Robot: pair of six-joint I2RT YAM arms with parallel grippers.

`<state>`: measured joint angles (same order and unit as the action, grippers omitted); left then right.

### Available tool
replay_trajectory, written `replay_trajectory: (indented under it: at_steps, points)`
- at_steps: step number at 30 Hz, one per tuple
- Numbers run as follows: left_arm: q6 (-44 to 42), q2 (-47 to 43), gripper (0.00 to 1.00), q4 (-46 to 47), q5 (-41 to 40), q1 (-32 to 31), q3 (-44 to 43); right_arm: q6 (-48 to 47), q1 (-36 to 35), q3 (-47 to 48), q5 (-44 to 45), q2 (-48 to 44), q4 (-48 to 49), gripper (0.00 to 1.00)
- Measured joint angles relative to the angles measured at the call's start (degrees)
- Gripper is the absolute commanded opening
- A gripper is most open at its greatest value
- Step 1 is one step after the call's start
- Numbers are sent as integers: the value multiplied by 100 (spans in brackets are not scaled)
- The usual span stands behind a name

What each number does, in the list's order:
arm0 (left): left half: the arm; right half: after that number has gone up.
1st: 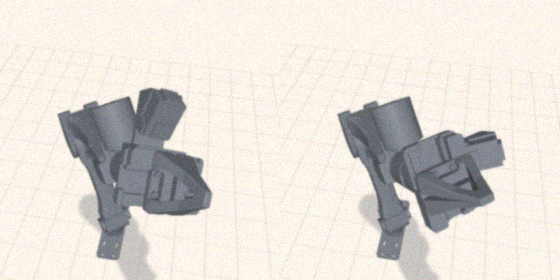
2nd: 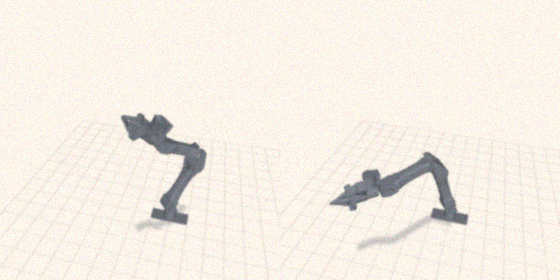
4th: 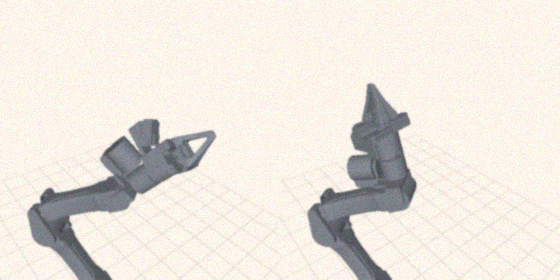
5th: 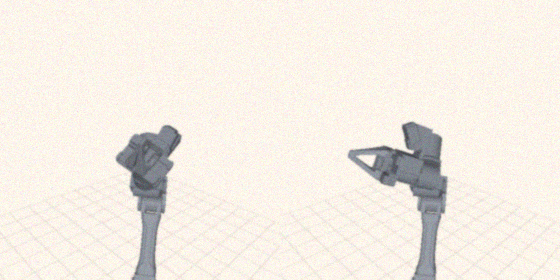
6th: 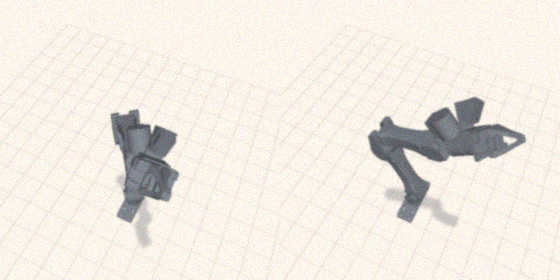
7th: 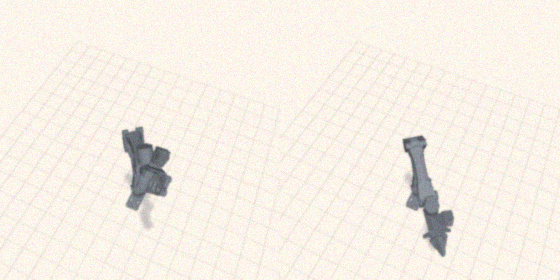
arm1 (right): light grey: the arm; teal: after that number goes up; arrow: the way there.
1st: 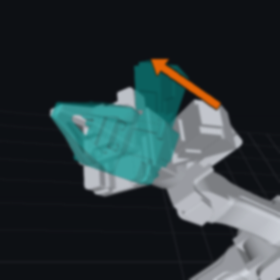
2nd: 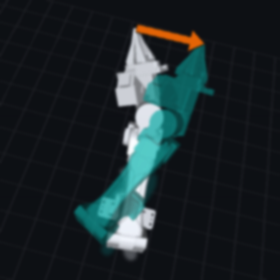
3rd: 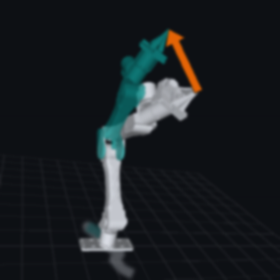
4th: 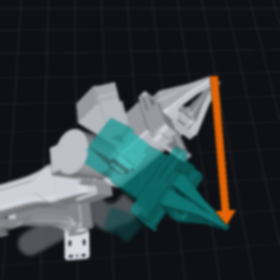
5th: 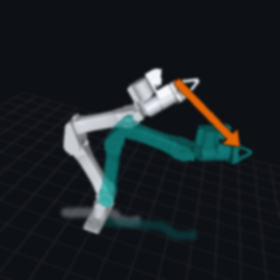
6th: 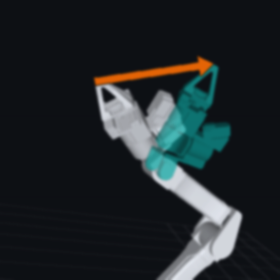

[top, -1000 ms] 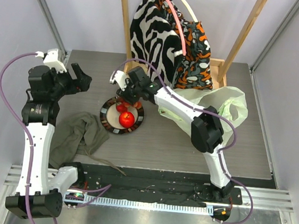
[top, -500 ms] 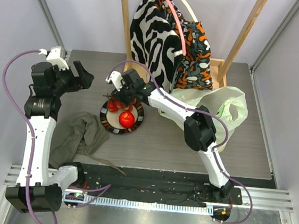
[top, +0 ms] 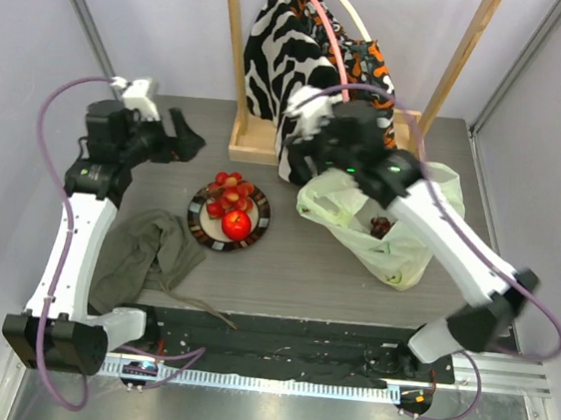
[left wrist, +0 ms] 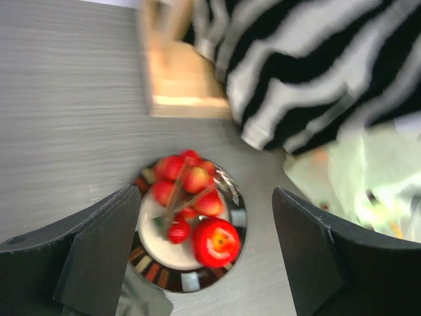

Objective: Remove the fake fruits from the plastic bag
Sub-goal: Adjust the plastic bag at the center of the board.

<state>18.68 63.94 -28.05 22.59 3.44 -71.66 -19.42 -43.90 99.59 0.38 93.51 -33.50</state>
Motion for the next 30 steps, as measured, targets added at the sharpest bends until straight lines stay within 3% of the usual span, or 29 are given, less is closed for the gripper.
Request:
replay_trajectory:
  at_steps: [3, 7, 13, 21, 25, 30]
  points:
    - [-435, 413, 84, -109, 94, -981, -299, 61, 780, -623, 151, -1150, -52, 65]
    - [-1248, 1342, 82, -352, 225, -2452, -1123, 46, 1606, -1460, 632, -1969, -350, 58]
    - [-2533, 2568, 80, -535, 256, -4107, -1980, 98, 1606, -2455, 968, -2564, -1309, 56]
    - [-3222, 3794, 80, -468, 66, -5477, -2496, 485, 1615, -2634, 1198, -3521, -2461, 57]
    - [-3279, 4135, 81, -142, -758, -5989, -2374, 608, 1639, -2697, 1172, -3759, -2922, 57]
    - [-3281, 4266, 83, 542, -2658, -6417, -1982, 697, 1779, -3014, 1097, -4030, -3209, 58]
